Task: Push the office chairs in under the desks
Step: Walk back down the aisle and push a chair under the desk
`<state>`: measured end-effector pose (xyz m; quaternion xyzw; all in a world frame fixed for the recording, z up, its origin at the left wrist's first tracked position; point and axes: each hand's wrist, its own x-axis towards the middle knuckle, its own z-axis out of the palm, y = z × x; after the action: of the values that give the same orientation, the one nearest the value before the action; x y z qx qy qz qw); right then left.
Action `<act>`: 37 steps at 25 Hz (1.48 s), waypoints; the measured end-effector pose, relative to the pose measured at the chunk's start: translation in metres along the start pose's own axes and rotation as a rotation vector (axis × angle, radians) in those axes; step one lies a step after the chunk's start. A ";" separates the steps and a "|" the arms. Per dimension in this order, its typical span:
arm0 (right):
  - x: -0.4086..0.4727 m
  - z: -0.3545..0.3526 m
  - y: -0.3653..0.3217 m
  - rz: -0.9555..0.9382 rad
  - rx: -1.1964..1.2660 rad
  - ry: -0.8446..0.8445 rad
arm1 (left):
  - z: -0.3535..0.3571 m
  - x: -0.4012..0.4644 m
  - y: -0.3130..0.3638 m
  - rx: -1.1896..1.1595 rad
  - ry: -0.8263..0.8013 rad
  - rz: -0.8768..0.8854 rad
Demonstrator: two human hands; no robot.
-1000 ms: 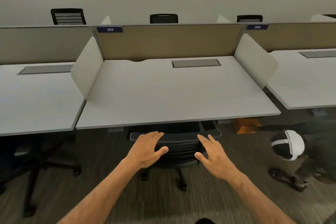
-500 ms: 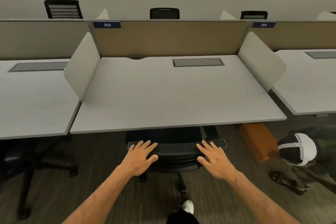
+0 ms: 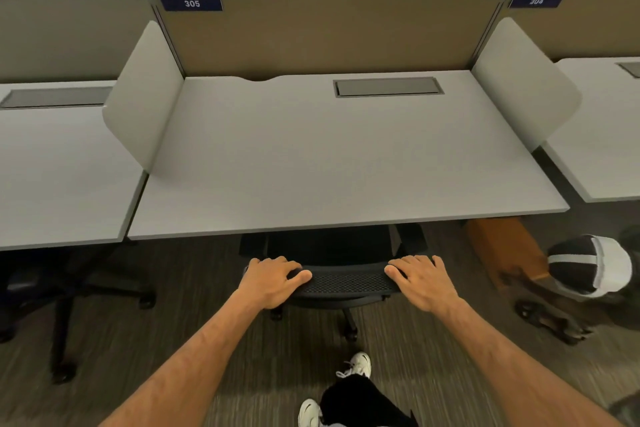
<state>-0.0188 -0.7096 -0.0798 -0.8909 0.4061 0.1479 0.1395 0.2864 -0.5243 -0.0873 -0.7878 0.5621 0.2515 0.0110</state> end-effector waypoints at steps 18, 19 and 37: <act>0.048 -0.018 -0.002 0.008 0.048 0.048 | -0.012 0.036 -0.010 -0.027 0.124 0.014; 0.051 -0.020 -0.002 0.007 0.050 0.050 | -0.014 0.038 -0.011 -0.026 0.126 0.015; 0.114 -0.038 0.002 0.006 0.004 0.101 | -0.023 0.086 -0.030 -0.065 0.175 -0.038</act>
<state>0.0567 -0.8030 -0.0879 -0.8958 0.4155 0.1022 0.1199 0.3425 -0.5956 -0.1102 -0.8173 0.5373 0.1997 -0.0589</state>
